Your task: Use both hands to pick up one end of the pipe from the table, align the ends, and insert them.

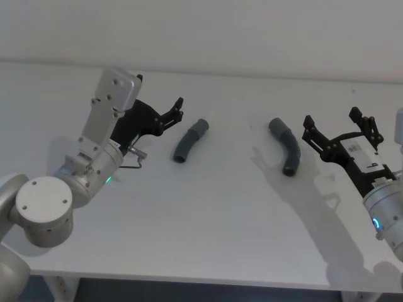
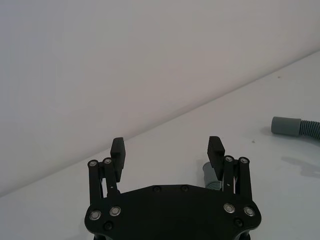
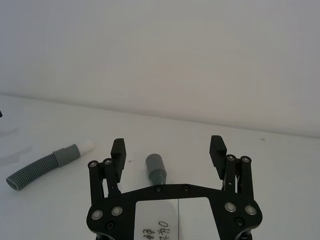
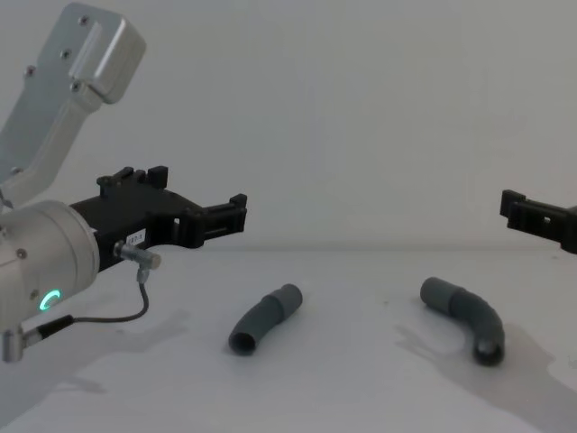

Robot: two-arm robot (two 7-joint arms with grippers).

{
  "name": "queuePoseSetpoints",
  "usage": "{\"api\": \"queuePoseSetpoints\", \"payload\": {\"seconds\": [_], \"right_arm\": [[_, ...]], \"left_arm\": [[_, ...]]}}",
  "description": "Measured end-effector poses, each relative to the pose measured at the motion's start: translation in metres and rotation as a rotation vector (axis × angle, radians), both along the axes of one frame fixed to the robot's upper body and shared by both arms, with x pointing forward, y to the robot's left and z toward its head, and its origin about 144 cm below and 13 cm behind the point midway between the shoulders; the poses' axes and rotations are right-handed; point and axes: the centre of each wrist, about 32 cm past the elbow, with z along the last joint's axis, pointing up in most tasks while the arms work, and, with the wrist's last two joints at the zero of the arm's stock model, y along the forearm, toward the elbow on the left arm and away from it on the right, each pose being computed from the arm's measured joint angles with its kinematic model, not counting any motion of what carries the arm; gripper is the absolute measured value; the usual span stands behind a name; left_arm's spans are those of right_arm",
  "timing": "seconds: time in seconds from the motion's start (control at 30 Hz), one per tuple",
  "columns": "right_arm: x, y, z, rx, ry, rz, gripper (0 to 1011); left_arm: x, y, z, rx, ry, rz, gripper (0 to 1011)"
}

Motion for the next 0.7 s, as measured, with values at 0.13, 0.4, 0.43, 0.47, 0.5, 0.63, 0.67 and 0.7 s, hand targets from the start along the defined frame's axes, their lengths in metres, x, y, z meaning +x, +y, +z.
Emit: {"api": "queuePoseSetpoints", "payload": {"seconds": [0.13, 0.4, 0.43, 0.47, 0.5, 0.63, 0.67, 0.7], "right_arm": [[0.0000, 0.0000, 0.0000, 0.000, 0.000, 0.000, 1001], [0.0000, 0.0000, 0.0000, 0.000, 0.000, 0.000, 1001], [0.0000, 0.0000, 0.0000, 0.000, 0.000, 0.000, 1001], [0.0000, 0.0000, 0.0000, 0.000, 0.000, 0.000, 1001], [0.0000, 0.0000, 0.0000, 0.000, 0.000, 0.000, 1001], [0.0000, 0.0000, 0.0000, 0.000, 0.000, 0.000, 1001], [0.0000, 0.0000, 0.0000, 0.000, 0.000, 0.000, 1001], [0.0000, 0.0000, 0.0000, 0.000, 0.000, 0.000, 1001]], "left_arm": [[0.0000, 0.0000, 0.0000, 0.000, 0.000, 0.000, 1001], [0.0000, 0.0000, 0.0000, 0.000, 0.000, 0.000, 1001], [0.0000, 0.0000, 0.0000, 0.000, 0.000, 0.000, 1001], [0.0000, 0.0000, 0.0000, 0.000, 0.000, 0.000, 1001], [0.0000, 0.0000, 0.0000, 0.000, 0.000, 0.000, 1001], [0.0000, 0.0000, 0.0000, 0.000, 0.000, 0.000, 1001], [0.0000, 0.0000, 0.0000, 0.000, 0.000, 0.000, 1001], [0.0000, 0.0000, 0.0000, 0.000, 0.000, 0.000, 1001]]}}
